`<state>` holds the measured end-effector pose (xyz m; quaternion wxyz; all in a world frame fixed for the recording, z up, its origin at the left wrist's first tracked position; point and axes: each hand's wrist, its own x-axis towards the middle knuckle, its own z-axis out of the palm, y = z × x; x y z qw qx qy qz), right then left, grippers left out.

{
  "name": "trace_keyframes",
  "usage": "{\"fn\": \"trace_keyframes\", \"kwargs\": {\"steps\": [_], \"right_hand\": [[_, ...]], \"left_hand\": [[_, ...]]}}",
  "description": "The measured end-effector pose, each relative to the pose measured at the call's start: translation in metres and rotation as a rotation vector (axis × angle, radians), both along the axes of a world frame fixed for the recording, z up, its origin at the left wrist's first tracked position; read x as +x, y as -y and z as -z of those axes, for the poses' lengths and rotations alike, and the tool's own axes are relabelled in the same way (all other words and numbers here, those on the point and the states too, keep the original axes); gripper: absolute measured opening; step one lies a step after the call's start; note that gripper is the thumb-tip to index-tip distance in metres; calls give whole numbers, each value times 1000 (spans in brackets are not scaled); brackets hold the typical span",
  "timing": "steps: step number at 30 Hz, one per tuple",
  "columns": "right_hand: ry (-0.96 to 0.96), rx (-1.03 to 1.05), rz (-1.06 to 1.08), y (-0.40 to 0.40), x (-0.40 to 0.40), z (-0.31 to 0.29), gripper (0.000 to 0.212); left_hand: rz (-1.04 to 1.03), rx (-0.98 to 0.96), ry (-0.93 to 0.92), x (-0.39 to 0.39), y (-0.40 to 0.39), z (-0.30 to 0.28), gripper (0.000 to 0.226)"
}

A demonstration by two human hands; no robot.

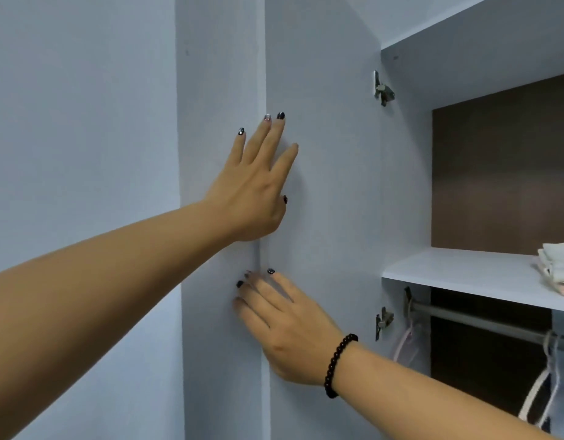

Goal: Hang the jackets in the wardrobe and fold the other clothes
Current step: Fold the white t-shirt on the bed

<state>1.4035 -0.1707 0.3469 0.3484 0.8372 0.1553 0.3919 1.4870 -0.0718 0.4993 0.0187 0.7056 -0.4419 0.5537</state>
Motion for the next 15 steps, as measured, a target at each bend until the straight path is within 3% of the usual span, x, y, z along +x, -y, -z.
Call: {"fn": "trace_keyframes", "kwargs": {"steps": [8, 12, 15], "right_hand": [[-56, -203, 90, 35, -3, -5, 47], [8, -286, 55, 45, -8, -6, 66], [50, -304, 8, 53, -17, -5, 59]], "left_hand": [[95, -44, -64, 1, 13, 12, 71], [142, -98, -38, -7, 29, 16, 67], [225, -147, -31, -15, 40, 19, 63]]}}
